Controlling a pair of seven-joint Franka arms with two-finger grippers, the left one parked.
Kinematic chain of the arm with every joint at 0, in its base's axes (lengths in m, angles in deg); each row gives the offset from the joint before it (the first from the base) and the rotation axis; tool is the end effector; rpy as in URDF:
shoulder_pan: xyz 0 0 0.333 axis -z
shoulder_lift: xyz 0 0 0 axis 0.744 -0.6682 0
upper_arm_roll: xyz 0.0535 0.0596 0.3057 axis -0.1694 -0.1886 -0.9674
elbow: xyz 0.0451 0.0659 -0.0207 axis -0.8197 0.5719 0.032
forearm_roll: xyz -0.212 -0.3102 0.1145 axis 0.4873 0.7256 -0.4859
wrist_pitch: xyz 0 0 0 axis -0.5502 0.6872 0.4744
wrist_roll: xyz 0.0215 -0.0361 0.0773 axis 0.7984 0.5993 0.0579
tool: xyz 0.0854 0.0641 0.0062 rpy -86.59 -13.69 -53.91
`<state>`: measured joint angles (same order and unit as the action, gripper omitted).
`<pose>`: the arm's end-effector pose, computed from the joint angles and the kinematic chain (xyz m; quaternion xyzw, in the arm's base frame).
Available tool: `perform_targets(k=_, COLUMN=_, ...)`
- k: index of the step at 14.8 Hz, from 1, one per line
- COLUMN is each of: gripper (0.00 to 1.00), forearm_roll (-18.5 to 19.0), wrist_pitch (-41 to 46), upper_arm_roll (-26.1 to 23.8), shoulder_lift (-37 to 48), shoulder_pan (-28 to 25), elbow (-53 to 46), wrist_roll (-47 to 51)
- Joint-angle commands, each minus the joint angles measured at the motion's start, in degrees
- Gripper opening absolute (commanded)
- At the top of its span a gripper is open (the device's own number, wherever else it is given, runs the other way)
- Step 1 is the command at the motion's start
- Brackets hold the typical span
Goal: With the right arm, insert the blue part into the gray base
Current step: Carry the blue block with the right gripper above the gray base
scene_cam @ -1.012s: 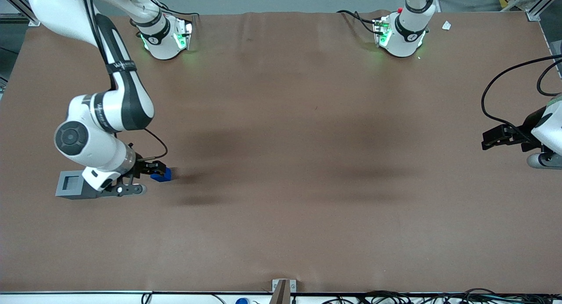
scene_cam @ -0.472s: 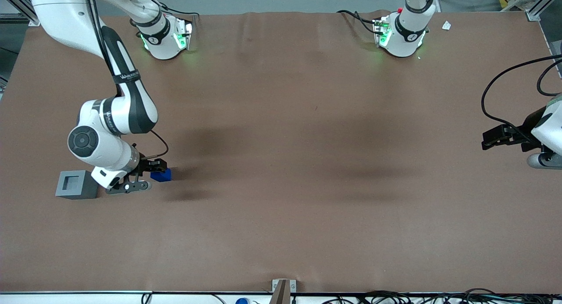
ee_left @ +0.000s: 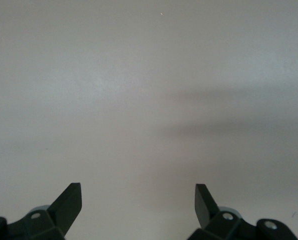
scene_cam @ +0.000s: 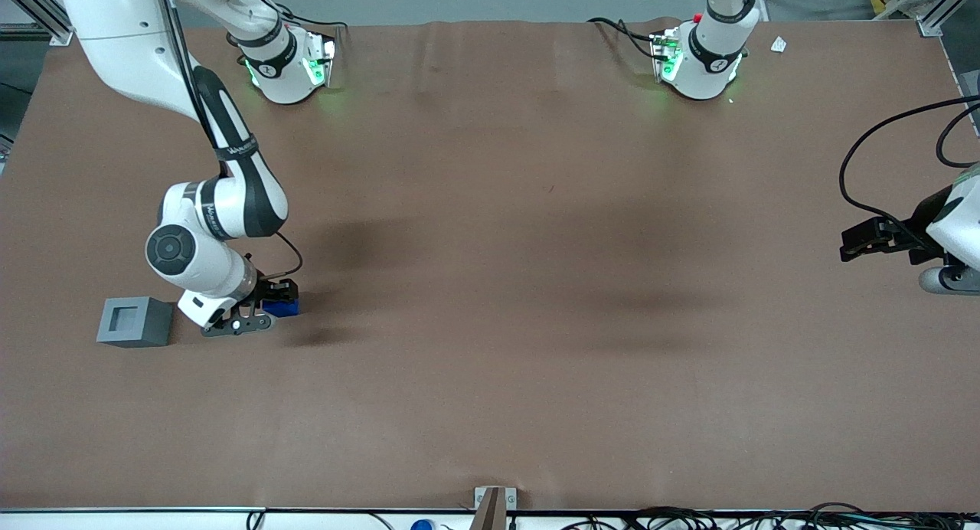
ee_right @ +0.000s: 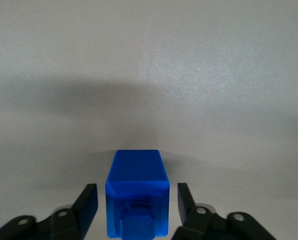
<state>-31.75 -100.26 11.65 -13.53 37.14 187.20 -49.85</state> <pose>0.6118 0.0720 0.2220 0.9971 0.0717 -0.0197 0.0134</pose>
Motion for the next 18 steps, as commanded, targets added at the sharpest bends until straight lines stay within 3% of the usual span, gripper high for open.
perform_targets(k=1, gripper=0.24, forearm_roll=0.45, wrist_pitch=-0.55, upper_arm_roll=-0.52, shoulder_lift=0.71, shoulder_pan=0.91, elbow=0.96, wrist_roll=-0.60)
perform_targets(k=2, gripper=0.10, forearm_roll=0.45, wrist_pitch=-0.20, upper_arm_roll=-0.52, shoulder_lift=0.79, shoulder_pan=1.00, elbow=0.79, wrist_roll=-0.60)
perform_targets(k=3, gripper=0.03, forearm_roll=0.45, wrist_pitch=0.24, upper_arm_roll=-0.43, shoulder_lift=1.05, shoulder_pan=1.26, elbow=0.61, wrist_roll=-0.60)
perform_targets(k=6, gripper=0.03, forearm_roll=0.45, wrist_pitch=3.75, upper_arm_roll=-0.35, shoulder_lift=4.73, shoulder_pan=4.59, elbow=-0.70, wrist_roll=-1.56)
perform_targets(k=12, gripper=0.03, forearm_roll=0.28, wrist_pitch=17.54, upper_arm_roll=-0.43, shoulder_lift=6.16, shoulder_pan=16.45, elbow=-10.80, wrist_roll=-9.74)
perform_targets(k=18, gripper=0.03, forearm_roll=0.45, wrist_pitch=19.32, upper_arm_roll=-0.43, shoulder_lift=5.98, shoulder_pan=23.41, elbow=-12.66, wrist_roll=-15.10)
